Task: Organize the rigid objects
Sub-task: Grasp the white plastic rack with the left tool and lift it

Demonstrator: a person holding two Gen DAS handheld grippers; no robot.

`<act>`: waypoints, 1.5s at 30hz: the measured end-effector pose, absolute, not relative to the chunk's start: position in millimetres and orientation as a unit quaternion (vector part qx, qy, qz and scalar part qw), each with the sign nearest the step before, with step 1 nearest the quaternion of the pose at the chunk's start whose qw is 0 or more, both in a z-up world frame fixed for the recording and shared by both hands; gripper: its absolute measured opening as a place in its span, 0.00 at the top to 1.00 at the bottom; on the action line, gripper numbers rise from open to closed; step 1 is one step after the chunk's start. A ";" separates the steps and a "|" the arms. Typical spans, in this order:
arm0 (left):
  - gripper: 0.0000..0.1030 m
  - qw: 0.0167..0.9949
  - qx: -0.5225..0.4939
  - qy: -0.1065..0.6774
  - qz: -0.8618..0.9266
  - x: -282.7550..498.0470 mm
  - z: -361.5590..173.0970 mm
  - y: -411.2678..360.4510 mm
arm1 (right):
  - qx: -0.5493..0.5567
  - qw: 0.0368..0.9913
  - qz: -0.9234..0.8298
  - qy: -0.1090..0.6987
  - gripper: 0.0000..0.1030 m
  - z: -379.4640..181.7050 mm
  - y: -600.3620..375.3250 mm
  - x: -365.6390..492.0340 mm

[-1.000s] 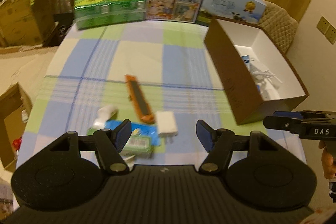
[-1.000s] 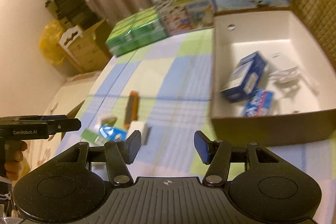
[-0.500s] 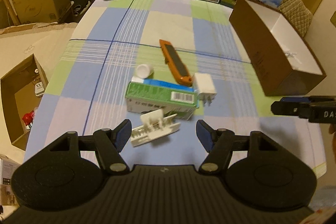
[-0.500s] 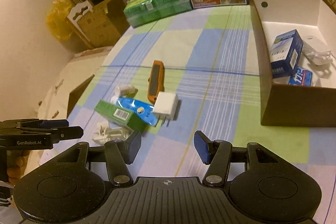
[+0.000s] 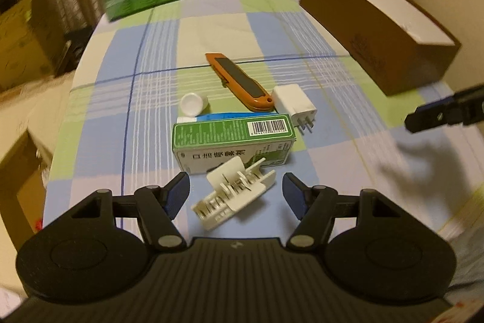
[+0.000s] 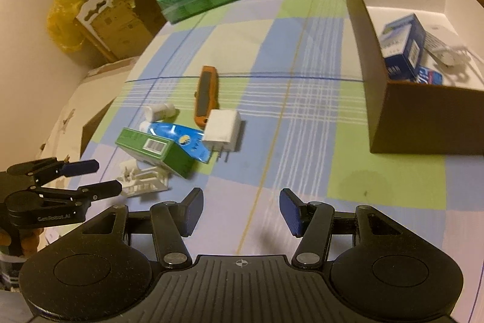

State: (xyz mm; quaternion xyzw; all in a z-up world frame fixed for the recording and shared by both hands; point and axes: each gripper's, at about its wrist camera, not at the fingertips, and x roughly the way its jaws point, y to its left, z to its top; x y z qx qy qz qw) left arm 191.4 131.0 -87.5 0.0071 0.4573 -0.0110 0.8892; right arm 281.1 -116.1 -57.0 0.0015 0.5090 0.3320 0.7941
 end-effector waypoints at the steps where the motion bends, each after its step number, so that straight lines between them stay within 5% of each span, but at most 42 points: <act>1: 0.38 0.889 0.017 0.457 -0.018 193.3 -89.8 131.0 | 0.003 0.795 0.328 0.511 0.48 -58.2 -117.5 281.4; 9: 0.38 0.879 0.084 0.464 -0.075 207.5 -110.1 126.0 | 0.021 0.801 0.287 0.525 0.48 -66.5 -132.4 281.7; 14: 0.54 0.871 0.088 0.473 -0.093 211.5 -118.8 124.4 | 0.029 0.803 0.263 0.533 0.48 -70.4 -139.6 281.5; 45: 0.55 0.879 0.043 0.469 -0.069 185.2 -107.5 137.1 | -0.001 0.788 0.276 0.550 0.48 -80.2 -119.7 295.3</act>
